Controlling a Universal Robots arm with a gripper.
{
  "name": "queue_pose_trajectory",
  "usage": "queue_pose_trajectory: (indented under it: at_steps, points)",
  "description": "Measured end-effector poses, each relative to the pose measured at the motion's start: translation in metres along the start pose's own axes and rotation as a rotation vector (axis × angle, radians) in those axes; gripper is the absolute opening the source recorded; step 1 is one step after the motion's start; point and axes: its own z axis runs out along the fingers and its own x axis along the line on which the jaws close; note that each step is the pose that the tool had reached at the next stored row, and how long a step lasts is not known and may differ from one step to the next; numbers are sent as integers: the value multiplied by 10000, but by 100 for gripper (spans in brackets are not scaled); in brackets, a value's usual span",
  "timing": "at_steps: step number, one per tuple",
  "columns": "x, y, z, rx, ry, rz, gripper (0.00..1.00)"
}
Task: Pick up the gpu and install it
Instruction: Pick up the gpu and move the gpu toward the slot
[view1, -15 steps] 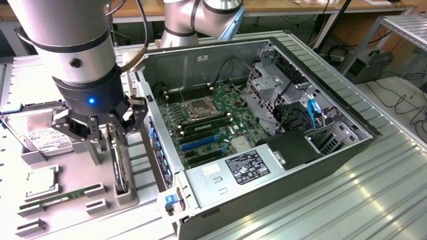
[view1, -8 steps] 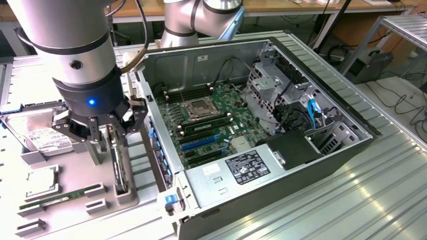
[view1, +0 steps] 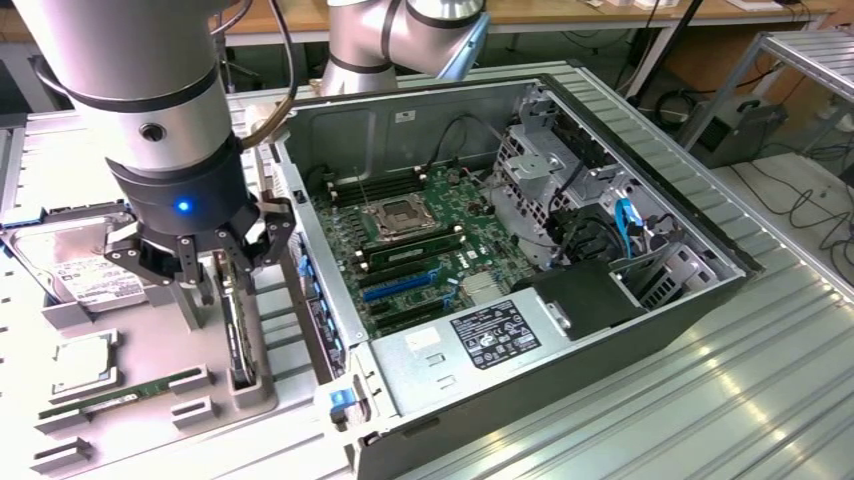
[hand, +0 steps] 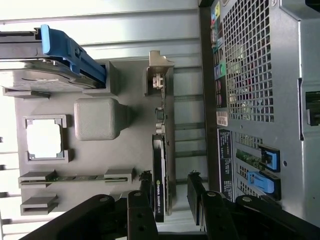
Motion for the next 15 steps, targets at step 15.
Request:
queue_pose_trajectory:
  at_steps: [15]
  points:
    - [46, -4, 49, -1, -1, 0, 42]
